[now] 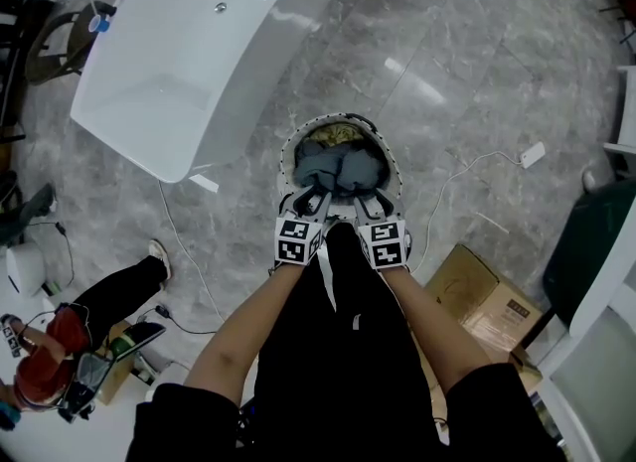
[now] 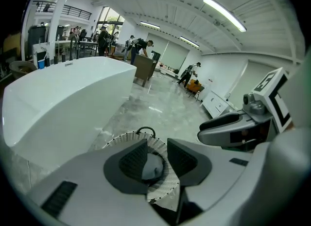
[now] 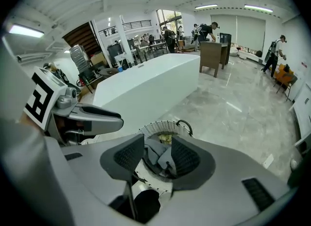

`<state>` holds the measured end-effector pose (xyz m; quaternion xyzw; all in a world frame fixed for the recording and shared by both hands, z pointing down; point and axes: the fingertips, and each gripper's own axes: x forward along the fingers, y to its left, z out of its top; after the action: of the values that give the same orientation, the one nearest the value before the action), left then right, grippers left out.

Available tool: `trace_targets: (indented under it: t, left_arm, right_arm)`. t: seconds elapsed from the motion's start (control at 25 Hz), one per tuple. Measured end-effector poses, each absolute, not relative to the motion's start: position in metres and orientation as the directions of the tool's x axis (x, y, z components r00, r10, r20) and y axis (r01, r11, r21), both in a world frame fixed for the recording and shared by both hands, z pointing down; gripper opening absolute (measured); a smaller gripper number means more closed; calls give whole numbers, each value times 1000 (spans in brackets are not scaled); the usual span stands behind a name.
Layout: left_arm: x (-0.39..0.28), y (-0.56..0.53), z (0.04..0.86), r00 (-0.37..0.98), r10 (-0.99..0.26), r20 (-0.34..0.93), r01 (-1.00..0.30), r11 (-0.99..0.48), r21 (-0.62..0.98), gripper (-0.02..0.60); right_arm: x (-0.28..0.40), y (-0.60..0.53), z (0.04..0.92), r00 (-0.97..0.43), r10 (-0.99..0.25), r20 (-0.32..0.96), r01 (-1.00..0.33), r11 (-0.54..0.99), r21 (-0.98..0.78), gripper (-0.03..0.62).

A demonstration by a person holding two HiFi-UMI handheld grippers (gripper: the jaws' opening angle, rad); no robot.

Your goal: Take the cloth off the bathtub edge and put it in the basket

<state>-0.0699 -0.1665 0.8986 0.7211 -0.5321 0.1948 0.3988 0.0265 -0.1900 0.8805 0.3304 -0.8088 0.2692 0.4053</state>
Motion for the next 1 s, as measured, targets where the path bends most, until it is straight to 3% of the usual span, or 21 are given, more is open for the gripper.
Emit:
trace_targets:
  t: [0.48, 1.0]
  left_arm:
    - [-79, -176, 862, 307, -691, 654, -940, -110, 324, 130]
    - [-61, -194, 736, 304, -802, 514, -946, -194, 258, 118]
  right_arm:
    - [28, -182, 865, -510, -298, 807, -740, 630, -236, 169]
    - [35, -216, 743, -596, -479, 645, -761, 592, -264, 169]
